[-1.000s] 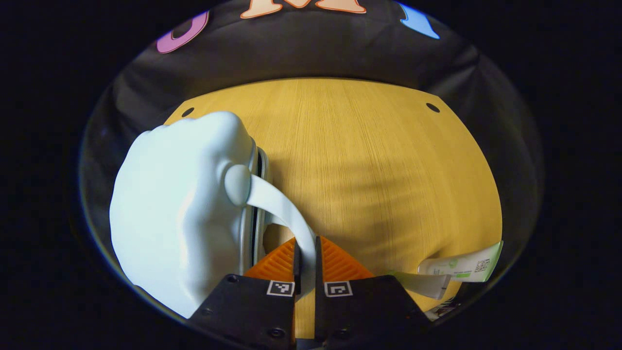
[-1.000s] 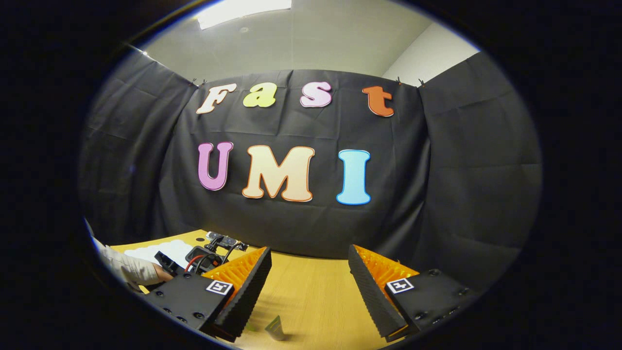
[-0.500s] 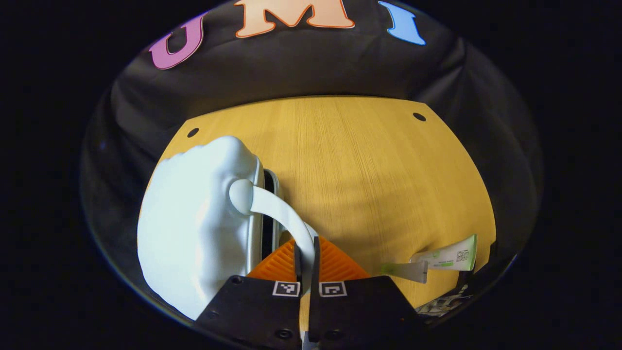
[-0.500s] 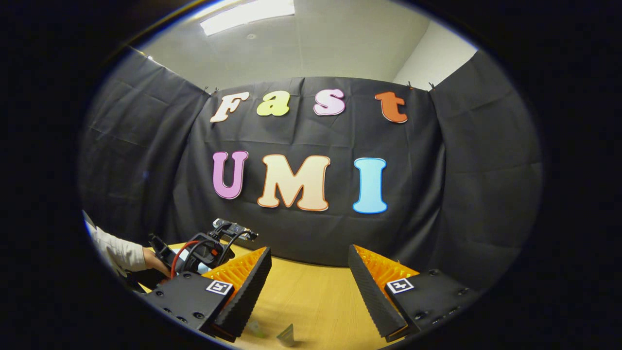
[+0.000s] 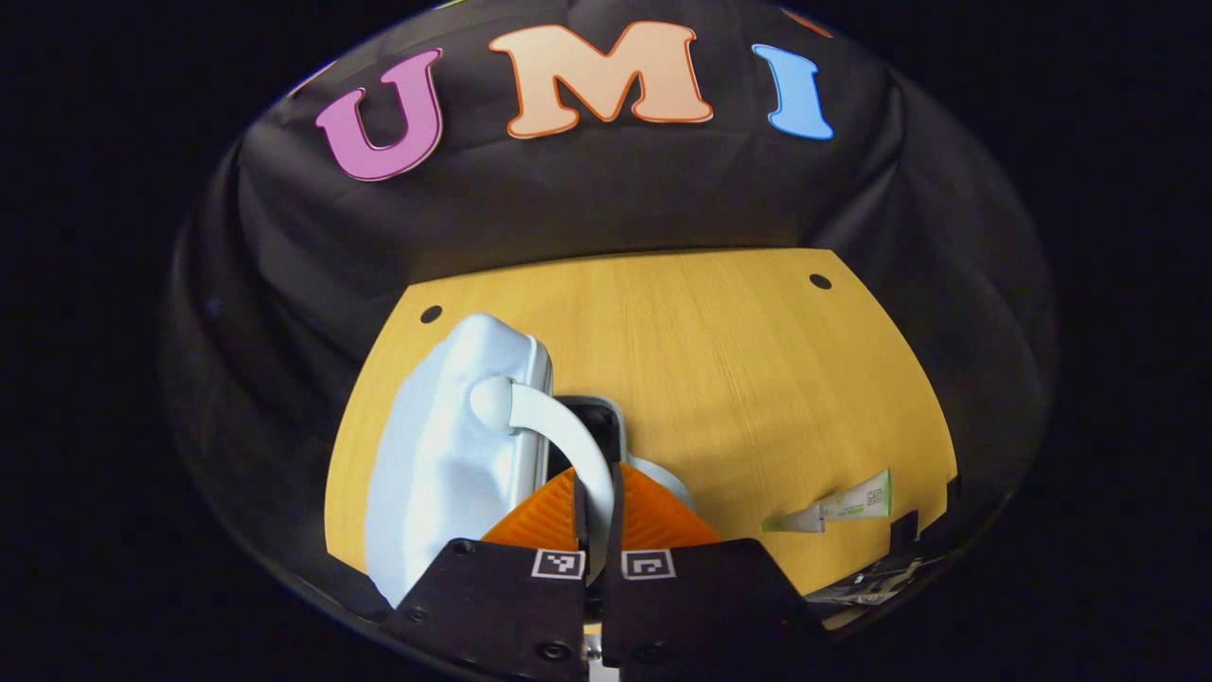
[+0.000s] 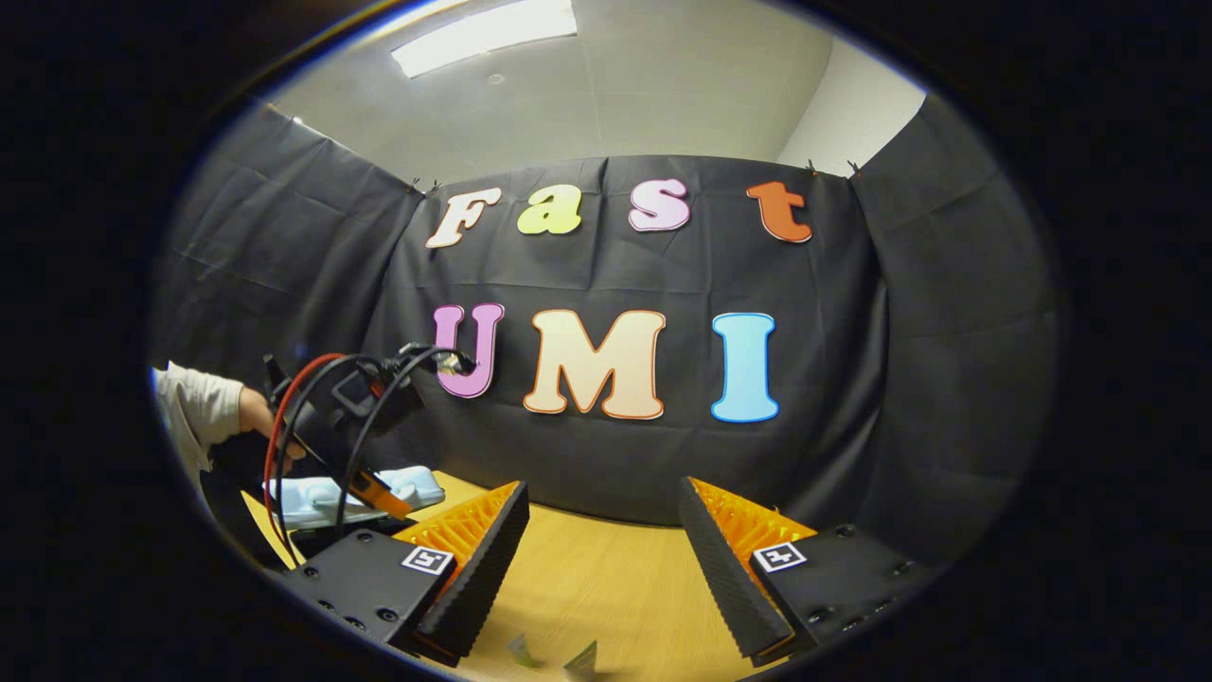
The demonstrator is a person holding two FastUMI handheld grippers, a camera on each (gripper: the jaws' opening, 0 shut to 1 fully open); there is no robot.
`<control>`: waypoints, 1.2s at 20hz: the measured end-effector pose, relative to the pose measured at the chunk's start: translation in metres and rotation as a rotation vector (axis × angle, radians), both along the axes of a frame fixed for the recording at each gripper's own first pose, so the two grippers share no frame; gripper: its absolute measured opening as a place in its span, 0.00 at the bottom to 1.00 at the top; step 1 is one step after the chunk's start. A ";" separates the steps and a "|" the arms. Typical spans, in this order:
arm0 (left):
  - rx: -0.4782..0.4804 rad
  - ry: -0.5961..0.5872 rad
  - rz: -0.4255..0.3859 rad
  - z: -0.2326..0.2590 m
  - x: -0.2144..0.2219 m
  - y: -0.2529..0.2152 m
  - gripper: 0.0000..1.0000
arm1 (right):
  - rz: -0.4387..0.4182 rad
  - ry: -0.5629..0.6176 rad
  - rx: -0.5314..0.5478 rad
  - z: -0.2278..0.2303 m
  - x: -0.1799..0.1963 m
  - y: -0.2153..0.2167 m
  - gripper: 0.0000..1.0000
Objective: First open the suitcase, pack the skin care products into it, and then close the suitcase.
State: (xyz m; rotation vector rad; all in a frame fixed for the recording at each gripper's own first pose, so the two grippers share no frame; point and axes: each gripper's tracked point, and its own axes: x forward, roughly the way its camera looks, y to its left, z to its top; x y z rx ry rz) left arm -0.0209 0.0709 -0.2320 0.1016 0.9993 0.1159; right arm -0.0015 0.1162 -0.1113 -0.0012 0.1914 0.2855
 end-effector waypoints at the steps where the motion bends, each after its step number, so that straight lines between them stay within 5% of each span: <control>1: -0.008 -0.011 0.020 0.000 -0.001 0.002 0.00 | 0.004 0.002 0.004 -0.001 0.001 0.003 0.99; 12: 0.056 -0.133 0.049 0.038 0.011 0.023 0.00 | 0.025 0.005 0.037 -0.010 0.022 0.074 0.98; 24: 0.148 -0.282 0.171 0.075 0.004 0.221 0.00 | -0.149 -0.018 -0.037 -0.020 0.046 0.101 0.98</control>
